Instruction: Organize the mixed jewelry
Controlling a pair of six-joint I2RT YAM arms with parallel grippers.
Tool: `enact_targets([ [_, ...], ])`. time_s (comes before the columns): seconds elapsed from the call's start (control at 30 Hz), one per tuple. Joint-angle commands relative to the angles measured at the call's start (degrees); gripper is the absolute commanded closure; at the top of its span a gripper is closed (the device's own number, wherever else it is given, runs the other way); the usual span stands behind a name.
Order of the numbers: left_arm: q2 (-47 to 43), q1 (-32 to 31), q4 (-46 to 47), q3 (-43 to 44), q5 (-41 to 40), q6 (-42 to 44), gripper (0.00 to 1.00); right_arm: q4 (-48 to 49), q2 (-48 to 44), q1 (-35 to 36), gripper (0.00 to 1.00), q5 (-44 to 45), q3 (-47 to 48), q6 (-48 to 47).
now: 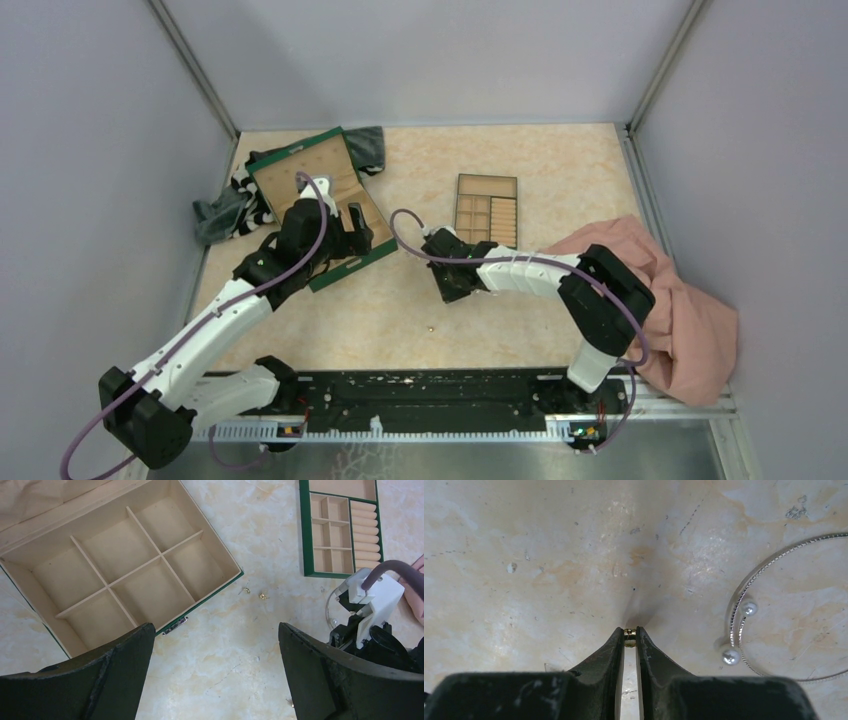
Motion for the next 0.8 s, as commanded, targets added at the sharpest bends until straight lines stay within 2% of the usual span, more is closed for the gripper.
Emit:
enact_targets([
  [0.0, -1.0, 0.2, 1.0, -0.2, -0.7, 0.4, 0.01, -1.4, -0.9, -1.4, 0.88, -3.7, 4.1, 2.7],
  [0.17, -1.3, 0.2, 0.7, -0.4, -1.1, 0.5, 0.01, -0.9, -2.2, -4.7, 0.89, -9.2, 4.0, 4.0],
  [0.53, -2.1, 0.2, 0.2, -0.5, -1.7, 0.8, 0.01, 9.8, -6.2, -19.1, 0.89, -42.0, 1.2, 8.0],
  [0.77, -2.2, 0.2, 0.0, 0.1, -2.1, -0.2, 0.01, 18.5, -8.4, -26.2, 0.89, -54.5, -1.2, 13.6],
])
